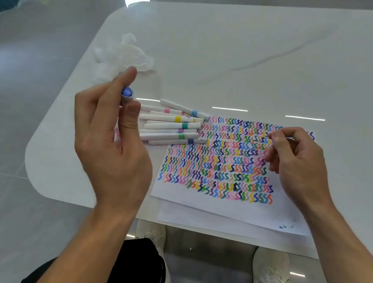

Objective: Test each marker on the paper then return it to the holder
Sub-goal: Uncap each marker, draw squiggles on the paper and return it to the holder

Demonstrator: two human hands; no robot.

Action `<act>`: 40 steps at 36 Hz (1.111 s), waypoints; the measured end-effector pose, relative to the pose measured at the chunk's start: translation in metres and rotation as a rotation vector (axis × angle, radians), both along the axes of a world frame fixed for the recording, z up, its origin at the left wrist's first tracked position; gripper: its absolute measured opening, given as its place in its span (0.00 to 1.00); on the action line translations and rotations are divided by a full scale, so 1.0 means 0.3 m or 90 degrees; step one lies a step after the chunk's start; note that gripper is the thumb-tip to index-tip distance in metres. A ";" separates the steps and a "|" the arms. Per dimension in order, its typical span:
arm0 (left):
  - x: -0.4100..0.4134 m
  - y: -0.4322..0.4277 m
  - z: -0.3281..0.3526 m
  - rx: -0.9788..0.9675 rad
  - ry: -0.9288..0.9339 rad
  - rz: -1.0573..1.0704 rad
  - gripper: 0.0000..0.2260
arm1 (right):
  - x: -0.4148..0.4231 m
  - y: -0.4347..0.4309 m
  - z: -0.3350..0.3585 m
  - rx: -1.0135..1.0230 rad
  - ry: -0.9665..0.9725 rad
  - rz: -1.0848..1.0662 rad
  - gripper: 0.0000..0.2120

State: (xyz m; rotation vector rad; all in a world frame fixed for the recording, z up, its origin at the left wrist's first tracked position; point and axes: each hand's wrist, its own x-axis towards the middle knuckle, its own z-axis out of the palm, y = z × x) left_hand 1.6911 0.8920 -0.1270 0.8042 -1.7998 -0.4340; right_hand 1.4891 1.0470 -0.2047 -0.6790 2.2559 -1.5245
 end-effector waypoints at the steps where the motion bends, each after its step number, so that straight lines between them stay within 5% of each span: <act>1: 0.003 -0.001 0.001 -0.009 0.003 0.001 0.13 | 0.002 -0.001 0.000 0.001 0.002 0.001 0.07; 8: 0.020 -0.010 0.003 -0.033 0.008 0.015 0.13 | 0.014 -0.009 0.008 0.012 0.012 0.002 0.08; 25: 0.060 -0.072 -0.054 0.238 -0.246 0.080 0.11 | 0.019 -0.024 -0.011 0.014 0.016 0.009 0.08; 40: 0.003 -0.023 -0.031 0.030 -0.246 -0.007 0.17 | 0.015 -0.006 -0.007 0.015 0.020 0.012 0.07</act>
